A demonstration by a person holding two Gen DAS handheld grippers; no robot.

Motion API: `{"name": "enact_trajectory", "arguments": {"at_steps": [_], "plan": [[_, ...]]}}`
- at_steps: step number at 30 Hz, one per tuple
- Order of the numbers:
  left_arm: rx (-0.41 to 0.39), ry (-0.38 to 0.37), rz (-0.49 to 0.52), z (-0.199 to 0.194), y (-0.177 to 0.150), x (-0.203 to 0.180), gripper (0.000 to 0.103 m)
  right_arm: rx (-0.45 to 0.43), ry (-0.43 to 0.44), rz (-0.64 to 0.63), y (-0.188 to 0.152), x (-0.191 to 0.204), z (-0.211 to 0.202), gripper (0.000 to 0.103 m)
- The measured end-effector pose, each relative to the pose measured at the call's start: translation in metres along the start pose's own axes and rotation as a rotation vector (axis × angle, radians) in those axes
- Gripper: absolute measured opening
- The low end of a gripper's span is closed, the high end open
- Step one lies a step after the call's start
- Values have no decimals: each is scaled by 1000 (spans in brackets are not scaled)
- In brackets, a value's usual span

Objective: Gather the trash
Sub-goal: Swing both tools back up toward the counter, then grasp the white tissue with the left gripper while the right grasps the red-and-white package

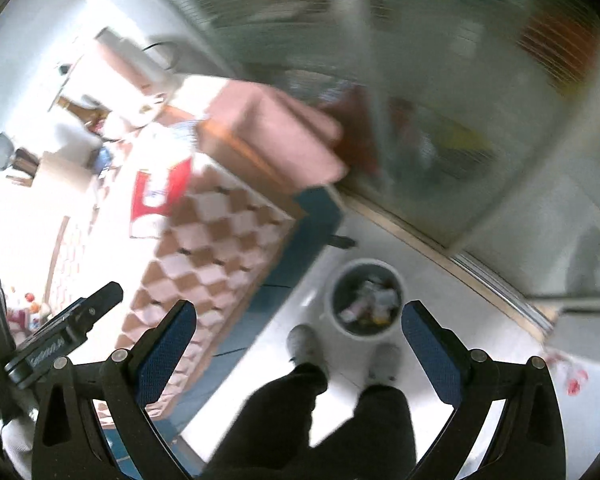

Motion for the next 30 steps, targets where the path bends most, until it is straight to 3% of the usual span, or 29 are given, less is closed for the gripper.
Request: {"name": "enact_trajectory", "arguments": {"at_steps": [1,5,10,15,17,18,20,21,23,25,27,28,30], "plan": [[6,46,-41,8,13,24,103,2,14,-13,13,18,10,103],[11,117,-204,50,68,127,103,18,29,-71,59,93,68,103],[32,170,-292,120,129,217,103,48,-24,-73,106,164,159,103],[50,205,-257,184,171,249,102,80,-178,-49,136,195,246,103],[67,208,-230,207,182,255,102,48,-243,-82,142,207,259,103],[73,202,-220,215,185,257,102,66,-242,-102,143,217,267,103],[81,194,-198,232,193,258,101,80,-321,-133,142,228,277,103],[55,177,-195,233,196,258,94,77,-359,-158,140,233,281,103],[14,131,-187,231,202,256,64,36,-358,-182,137,239,283,103],[3,134,-135,228,205,246,2,5,-353,-194,133,242,282,101],[9,133,-100,227,204,239,2,-18,-348,-218,130,249,280,91],[9,129,-96,226,202,237,2,-31,-359,-243,128,253,277,81],[11,116,-86,220,195,233,2,-69,-377,-283,127,260,272,38]]}}
Point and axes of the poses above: each gripper's, at about its wrist camera, not at the fingertips, and z roughly the way its jaws point, x to its left, y to its top, the point moved 2 cm from there along z, roughly the way its jaws point, and after that the axes turned 5 degrees about -x, right-handed, at the moved point
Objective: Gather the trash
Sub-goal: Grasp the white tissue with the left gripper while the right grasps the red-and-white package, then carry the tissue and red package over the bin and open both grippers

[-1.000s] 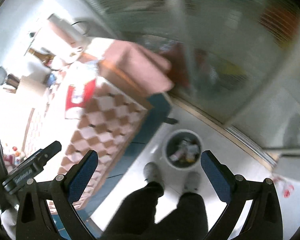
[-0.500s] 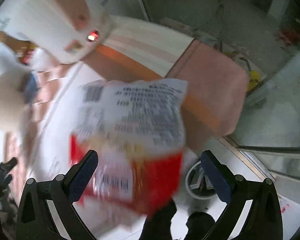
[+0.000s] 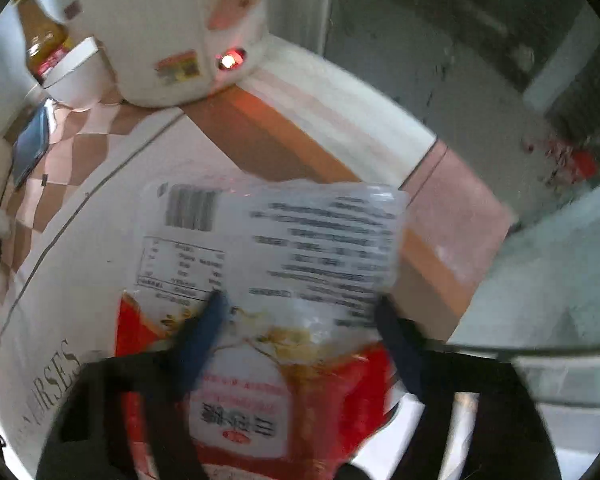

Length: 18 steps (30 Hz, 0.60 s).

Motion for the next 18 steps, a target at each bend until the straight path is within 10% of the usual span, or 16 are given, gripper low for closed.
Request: {"name": "enact_trajectory", "arguments": {"at_steps": [1,18], "plan": [[-3,-2,2,-5,-4,0,2,-11,-3,-9,1,-1,-3,3],[-152,-113,56,-180,-82,-69,2,-233,298,201,-7,-93,-115,0]]}}
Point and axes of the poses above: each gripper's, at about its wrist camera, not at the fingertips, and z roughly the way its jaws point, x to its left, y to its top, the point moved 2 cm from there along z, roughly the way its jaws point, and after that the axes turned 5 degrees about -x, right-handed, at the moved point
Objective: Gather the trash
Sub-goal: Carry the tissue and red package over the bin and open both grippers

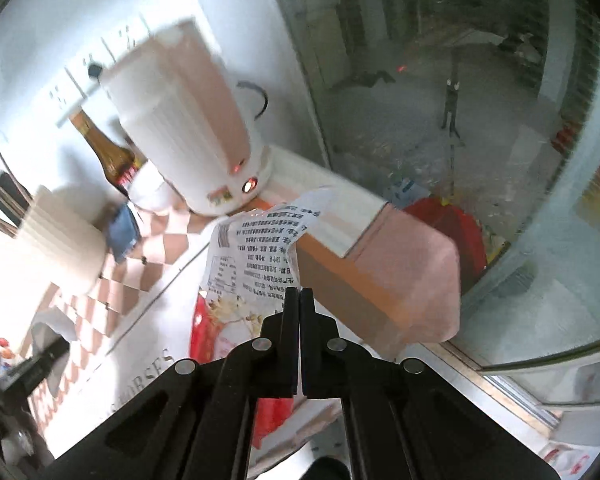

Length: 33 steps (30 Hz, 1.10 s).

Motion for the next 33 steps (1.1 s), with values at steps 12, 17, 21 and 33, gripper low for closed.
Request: {"name": "enact_trajectory", "arguments": {"at_steps": [12,17,21,33], "plan": [[120,-195,128,-15,-122,-167,2,-12,-84,148,-89,-196,-107,0],[278,-252,173,40,-200,-225,2,149,-180,214,-179,-294,-81,0],[419,-262,206,118,-267,-257,2,289,-226,280,-261,-352,-28,0],[783,-283,298,380,-445,-299,2,550,-226,330,-450,-439,216,0]]}}
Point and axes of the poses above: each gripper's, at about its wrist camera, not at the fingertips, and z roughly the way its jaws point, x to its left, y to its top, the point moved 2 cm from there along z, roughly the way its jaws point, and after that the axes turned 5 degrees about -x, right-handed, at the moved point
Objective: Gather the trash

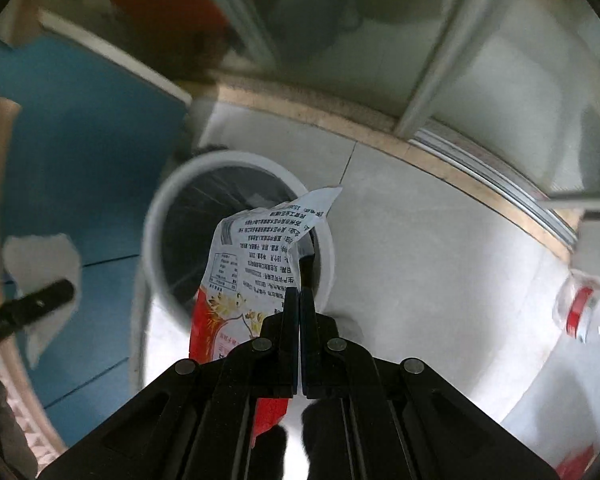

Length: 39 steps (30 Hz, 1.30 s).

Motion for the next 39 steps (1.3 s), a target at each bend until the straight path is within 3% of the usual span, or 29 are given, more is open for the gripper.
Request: {"name": "enact_trajectory", "arguments": {"at_steps": [5,10,12,14,15,16,22,28,32,39], "plan": [[115,-8,12,74,6,-1,3,61,20,-26,15,8,67,0],[133,-4,24,87,10,-1,7,112,52,-15,24,23,97,4],[120,2,16,83,14,-1,12,123,55,-7,24,20,96,11],[96,10,21,77,19,-1,57,121,60,3,23,15,90,41],[81,10,19,72,18,-2,96,116,55,0,24,15,88,51],[71,10,14,68,18,-1,103,107,53,-2,24,13,83,67],[29,45,4,45,4,4,103,52,18,-59,21,12,52,102],[-125,201,16,-17,-30,9,103,-34,-33,-154,8,20,13,103],[-229,248,8,-80,-60,6,103,-82,-40,-170,-6,26,-30,103],[-373,260,24,-219,-126,-18,103,-204,-58,-221,-44,48,-168,103]]}}
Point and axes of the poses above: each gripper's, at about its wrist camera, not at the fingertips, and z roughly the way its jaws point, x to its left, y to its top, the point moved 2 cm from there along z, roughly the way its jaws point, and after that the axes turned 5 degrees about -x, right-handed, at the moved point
